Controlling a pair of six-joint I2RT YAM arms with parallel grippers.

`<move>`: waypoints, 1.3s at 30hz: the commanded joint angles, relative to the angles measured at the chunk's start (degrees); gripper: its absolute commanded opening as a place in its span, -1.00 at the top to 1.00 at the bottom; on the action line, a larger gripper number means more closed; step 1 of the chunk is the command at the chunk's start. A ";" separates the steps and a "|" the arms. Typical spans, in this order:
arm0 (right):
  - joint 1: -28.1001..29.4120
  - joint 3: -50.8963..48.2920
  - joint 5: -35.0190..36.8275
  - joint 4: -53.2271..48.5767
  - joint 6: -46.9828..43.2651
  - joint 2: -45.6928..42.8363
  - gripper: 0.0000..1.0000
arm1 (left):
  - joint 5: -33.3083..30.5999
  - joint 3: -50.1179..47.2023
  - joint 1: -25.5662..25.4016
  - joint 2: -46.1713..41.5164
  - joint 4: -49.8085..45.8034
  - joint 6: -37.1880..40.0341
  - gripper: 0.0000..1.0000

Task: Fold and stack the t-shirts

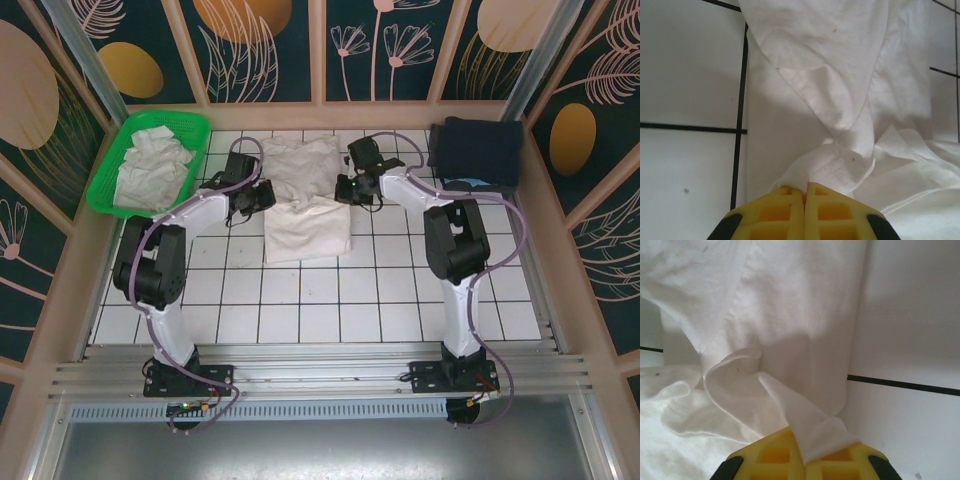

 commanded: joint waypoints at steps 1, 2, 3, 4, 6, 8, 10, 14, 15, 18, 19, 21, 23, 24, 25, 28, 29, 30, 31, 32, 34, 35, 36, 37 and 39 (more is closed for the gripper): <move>-1.00 3.09 -3.66 1.00 -1.70 2.43 0.87 | 4.15 3.46 1.52 3.46 -2.68 3.46 1.00; -1.27 3.72 -3.86 1.10 -1.81 3.03 0.83 | 4.16 4.29 1.67 4.17 -2.99 3.62 1.00; -1.51 4.40 -4.02 1.16 -2.00 3.71 0.78 | 4.16 5.44 1.86 4.93 -3.24 3.90 1.00; -1.82 5.40 -4.04 0.78 -2.09 4.49 0.71 | 4.16 6.25 1.93 5.62 -3.45 4.06 0.95; -2.40 7.33 -3.75 -0.21 -2.42 5.60 0.44 | 4.07 8.20 2.03 6.86 -4.30 4.66 0.81; -2.83 8.55 -2.29 -0.87 -2.52 5.85 0.25 | 4.24 9.80 2.18 7.92 -5.01 5.05 0.77; -3.05 8.89 -0.62 -0.88 -2.72 4.89 0.25 | 4.33 11.47 2.55 8.95 -5.74 5.44 0.63; -1.98 4.03 3.48 2.62 -2.28 -0.92 0.23 | 3.79 14.26 2.89 9.26 -8.06 6.60 0.34; -1.11 1.28 3.69 4.57 -2.55 -3.04 0.23 | 3.34 14.25 2.90 8.59 -8.17 6.80 0.29; 1.57 -6.77 4.00 9.70 -2.73 -8.09 0.22 | 0.14 13.28 2.87 5.58 -8.56 7.59 0.02; 2.45 -9.12 2.95 11.42 -2.36 -8.96 0.21 | -0.72 12.73 2.92 4.29 -8.36 8.10 -0.08; 3.73 -10.70 -0.91 13.26 -1.10 -8.40 0.22 | -1.87 12.09 2.87 2.55 -8.66 8.57 -0.12; 5.00 -10.52 -3.55 14.31 -0.94 -6.27 0.23 | -1.96 11.68 2.90 1.30 -9.08 8.92 -0.13; 5.18 -9.40 -3.32 14.09 -1.04 -4.76 0.24 | -1.74 11.09 2.93 0.47 -9.08 8.84 -0.13; 5.18 -7.79 -3.08 13.45 -1.31 -2.93 0.26 | -1.21 10.10 2.90 -0.48 -8.60 8.77 -0.12; 5.18 -1.99 -2.08 11.45 -2.05 2.21 0.33 | 1.22 5.07 2.77 -3.89 -6.13 8.10 -0.09; 5.18 0.06 -1.50 10.53 -2.38 3.77 0.34 | 1.83 3.19 2.76 -5.17 -5.00 7.85 -0.09; 5.18 2.87 -0.28 9.24 -2.66 5.41 0.35 | 2.74 0.73 2.62 -6.53 -3.64 7.36 -0.09; 5.18 5.53 1.00 8.00 -2.92 6.92 0.36 | 3.53 -1.75 2.28 -7.86 -2.27 6.78 -0.10; 5.03 7.51 1.66 7.18 -3.25 8.15 0.36 | 4.15 -3.83 1.72 -8.96 -1.30 6.55 -0.11; 4.58 12.44 2.86 4.85 -3.57 10.78 0.36 | 3.65 -7.42 -0.35 -10.30 -0.22 6.27 -0.12; 4.36 14.07 3.09 4.33 -3.75 11.83 0.36 | 3.14 -8.54 -1.48 -10.29 -0.08 6.26 -0.12; 4.09 15.86 3.40 3.62 -3.80 13.21 0.36 | 2.86 -9.50 -2.96 -10.31 0.14 6.38 -0.12; 3.72 17.44 3.39 2.97 -3.68 14.62 0.36 | 2.84 -10.42 -4.20 -10.30 0.43 6.31 -0.12; 2.97 19.39 2.38 2.35 -3.21 16.88 0.37 | 3.79 -12.44 -5.60 -10.01 1.75 5.50 -0.12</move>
